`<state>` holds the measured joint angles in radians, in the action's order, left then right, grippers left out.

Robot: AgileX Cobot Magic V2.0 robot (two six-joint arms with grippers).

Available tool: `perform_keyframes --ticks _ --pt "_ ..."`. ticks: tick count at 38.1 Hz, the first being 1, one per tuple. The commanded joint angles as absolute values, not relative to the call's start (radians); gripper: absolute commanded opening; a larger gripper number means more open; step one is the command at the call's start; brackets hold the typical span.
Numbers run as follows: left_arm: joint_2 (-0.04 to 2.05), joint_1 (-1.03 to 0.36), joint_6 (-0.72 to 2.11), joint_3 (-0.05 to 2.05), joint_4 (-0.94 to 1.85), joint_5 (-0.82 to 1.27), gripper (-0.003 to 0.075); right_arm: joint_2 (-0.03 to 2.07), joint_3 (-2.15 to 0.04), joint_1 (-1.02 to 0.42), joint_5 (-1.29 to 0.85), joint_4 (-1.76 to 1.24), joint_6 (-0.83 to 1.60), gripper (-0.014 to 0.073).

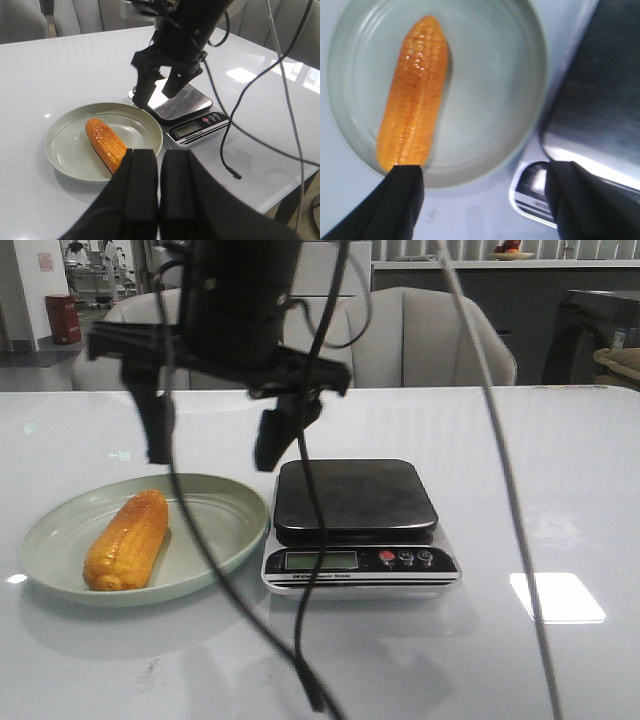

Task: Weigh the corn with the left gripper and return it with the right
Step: 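Grasp the corn with the right gripper and move it onto the plate, then open the right gripper and lift it away from the plate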

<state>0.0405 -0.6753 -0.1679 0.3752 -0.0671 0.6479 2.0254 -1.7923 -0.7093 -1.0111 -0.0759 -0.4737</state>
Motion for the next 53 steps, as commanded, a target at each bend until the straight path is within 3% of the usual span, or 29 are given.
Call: perform_keyframes --ticks 1,8,34,53 --pt "0.054 -0.673 -0.17 0.399 -0.07 0.565 0.0125 1.9 -1.798 -0.657 -1.08 -0.067 -0.315 0.0598" --pt "0.054 -0.673 -0.17 0.399 -0.07 0.565 0.0125 1.768 -1.669 -0.593 -1.083 -0.071 -0.159 0.0598" --pt "0.054 -0.673 -0.17 0.399 -0.07 0.565 0.0125 0.865 -0.807 -0.554 -0.497 -0.036 -0.15 0.0597" --pt "0.054 -0.673 -0.17 0.399 -0.07 0.565 0.0125 0.249 -0.328 -0.554 -0.143 0.044 -0.148 0.0595"
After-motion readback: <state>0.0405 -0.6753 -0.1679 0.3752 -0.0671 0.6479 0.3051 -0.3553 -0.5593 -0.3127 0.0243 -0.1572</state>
